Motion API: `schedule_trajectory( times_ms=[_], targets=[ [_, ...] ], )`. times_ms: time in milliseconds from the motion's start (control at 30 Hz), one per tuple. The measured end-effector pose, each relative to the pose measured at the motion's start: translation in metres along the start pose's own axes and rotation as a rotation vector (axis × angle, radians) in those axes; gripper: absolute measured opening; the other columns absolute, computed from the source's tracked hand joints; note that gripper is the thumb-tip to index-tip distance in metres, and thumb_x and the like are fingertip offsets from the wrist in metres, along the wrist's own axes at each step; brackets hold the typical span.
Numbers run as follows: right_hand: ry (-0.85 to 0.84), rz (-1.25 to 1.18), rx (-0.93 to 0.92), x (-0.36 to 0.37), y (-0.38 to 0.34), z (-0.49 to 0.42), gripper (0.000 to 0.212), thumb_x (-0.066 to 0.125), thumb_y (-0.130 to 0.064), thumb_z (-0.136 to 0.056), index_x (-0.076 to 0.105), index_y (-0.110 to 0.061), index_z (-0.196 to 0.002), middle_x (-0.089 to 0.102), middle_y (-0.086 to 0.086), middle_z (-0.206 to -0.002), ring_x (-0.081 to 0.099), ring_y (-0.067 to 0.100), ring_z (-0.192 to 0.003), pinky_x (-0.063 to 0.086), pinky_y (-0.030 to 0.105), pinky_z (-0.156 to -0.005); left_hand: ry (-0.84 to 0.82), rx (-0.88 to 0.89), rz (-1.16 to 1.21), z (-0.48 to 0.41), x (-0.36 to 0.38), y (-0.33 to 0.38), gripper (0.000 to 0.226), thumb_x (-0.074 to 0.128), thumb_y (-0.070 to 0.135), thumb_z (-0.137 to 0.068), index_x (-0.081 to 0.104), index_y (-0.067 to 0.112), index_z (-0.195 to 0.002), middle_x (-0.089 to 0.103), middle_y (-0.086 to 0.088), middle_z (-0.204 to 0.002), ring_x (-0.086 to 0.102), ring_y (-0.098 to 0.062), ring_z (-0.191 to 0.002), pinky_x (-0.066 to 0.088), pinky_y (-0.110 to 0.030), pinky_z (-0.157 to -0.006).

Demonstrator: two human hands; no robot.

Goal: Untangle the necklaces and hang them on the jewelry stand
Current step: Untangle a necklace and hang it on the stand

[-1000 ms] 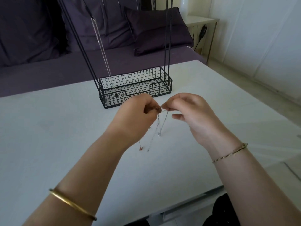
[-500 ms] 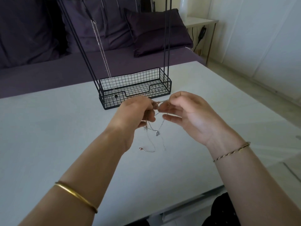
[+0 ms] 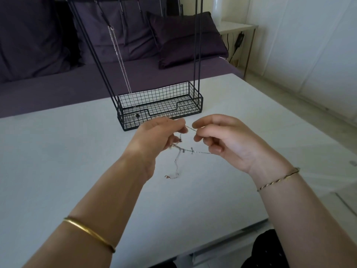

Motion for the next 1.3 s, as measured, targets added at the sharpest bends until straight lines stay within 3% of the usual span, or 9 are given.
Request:
schedule_trajectory(
  times_ms=[200, 333, 467, 633, 800, 933, 1133, 1233, 1300],
  targets=[
    [0.085, 0.285, -0.082, -0.005, -0.001, 0.001, 0.012, 0.067, -0.005, -0.081, 0.069, -0.014, -0.074, 0.056, -0.008, -0.050, 0.045, 0.007, -0.046, 0.042, 0.018, -0.049, -0.001, -0.041, 0.096, -0.002, 0.000, -0.003, 0.021, 0.061, 0.024, -0.090, 0.068, 0.012, -0.075, 0.044, 0.005, -0.046, 0.048, -0.011, -0.052, 0.043, -0.025, -0.068],
    [0.153, -0.011, -0.068, -0.011, 0.001, -0.003, 0.010, 0.062, -0.004, -0.087, 0.066, -0.009, -0.078, 0.052, 0.001, -0.056, 0.045, 0.011, -0.045, 0.056, 0.032, -0.064, -0.090, -0.119, 0.143, -0.001, 0.001, -0.009, 0.020, 0.057, 0.024, -0.093, 0.070, 0.014, -0.083, 0.064, 0.004, -0.066, 0.050, -0.008, -0.059, 0.043, -0.021, -0.058],
    [0.167, -0.148, -0.055, -0.015, 0.001, -0.004, 0.011, 0.060, -0.004, -0.089, 0.063, -0.010, -0.080, 0.047, 0.001, -0.058, 0.035, 0.008, -0.044, 0.046, 0.022, -0.045, -0.079, -0.144, 0.134, -0.003, -0.004, -0.013, 0.012, 0.059, 0.020, -0.092, 0.069, 0.015, -0.088, 0.070, 0.003, -0.078, 0.052, -0.008, -0.066, 0.040, -0.017, -0.048],
    [0.249, 0.201, -0.089, -0.026, 0.006, -0.004, 0.013, 0.063, -0.010, -0.086, 0.064, -0.015, -0.075, 0.053, -0.001, -0.059, 0.032, 0.003, -0.035, 0.025, 0.015, -0.035, 0.012, -0.092, -0.154, -0.007, -0.012, -0.020, 0.008, 0.072, 0.020, -0.082, 0.072, 0.014, -0.087, 0.069, 0.002, -0.087, 0.054, -0.009, -0.077, 0.039, -0.022, -0.063],
    [0.274, 0.583, -0.162, -0.037, 0.013, -0.007, 0.010, 0.065, -0.018, -0.084, 0.066, -0.018, -0.073, 0.061, -0.003, -0.052, 0.038, 0.004, -0.035, 0.031, 0.019, -0.040, 0.023, -0.012, -0.460, -0.011, -0.023, -0.027, 0.007, 0.074, 0.021, -0.081, 0.070, 0.019, -0.075, 0.069, -0.005, -0.088, 0.054, -0.017, -0.073, 0.045, -0.031, -0.066],
    [0.280, 0.871, -0.107, -0.047, 0.024, -0.012, 0.013, 0.061, -0.027, -0.085, 0.063, -0.024, -0.072, 0.065, -0.006, -0.056, 0.052, 0.006, -0.053, 0.041, 0.028, -0.057, -0.115, 0.065, -0.824, -0.011, -0.028, -0.027, 0.007, 0.071, 0.016, -0.080, 0.069, 0.022, -0.077, 0.067, 0.008, -0.077, 0.060, -0.009, -0.066, 0.050, -0.026, -0.065],
    [0.303, 0.996, -0.050, -0.058, 0.035, -0.014, 0.013, 0.059, -0.026, -0.087, 0.064, -0.025, -0.075, 0.059, -0.009, -0.067, 0.055, 0.017, -0.069, 0.046, 0.031, -0.065, -0.019, -0.082, -1.219, -0.023, -0.066, -0.038, 0.017, 0.057, 0.016, -0.086, 0.060, 0.024, -0.071, 0.067, 0.008, -0.083, 0.057, -0.012, -0.073, 0.053, -0.038, -0.081],
    [0.281, 0.952, -0.076, -0.058, 0.040, -0.016, 0.012, 0.060, -0.021, -0.087, 0.066, -0.020, -0.077, 0.056, -0.011, -0.068, 0.053, 0.017, -0.069, 0.048, 0.033, -0.068, 0.033, -0.125, -1.288, -0.025, -0.072, -0.045, 0.013, 0.056, 0.011, -0.087, 0.055, 0.024, -0.089, 0.059, 0.000, -0.108, 0.054, -0.023, -0.102, 0.047, -0.040, -0.090],
    [0.278, 0.925, -0.120, -0.057, 0.040, -0.017, 0.012, 0.061, -0.018, -0.087, 0.067, -0.017, -0.076, 0.056, -0.011, -0.068, 0.054, 0.015, -0.068, 0.045, 0.030, -0.067, 0.013, -0.150, -1.355, -0.025, -0.063, -0.050, 0.031, 0.056, 0.010, -0.086, 0.051, 0.024, -0.113, 0.050, -0.003, -0.115, 0.045, -0.027, -0.114, 0.042, -0.040, -0.093]
  ],
)
Point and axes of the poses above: each hand's wrist, its own z-axis away from the middle knuckle, its own x-axis out of the palm, y = z × x, the point moved 4 cm from there along -z, towards the middle knuckle
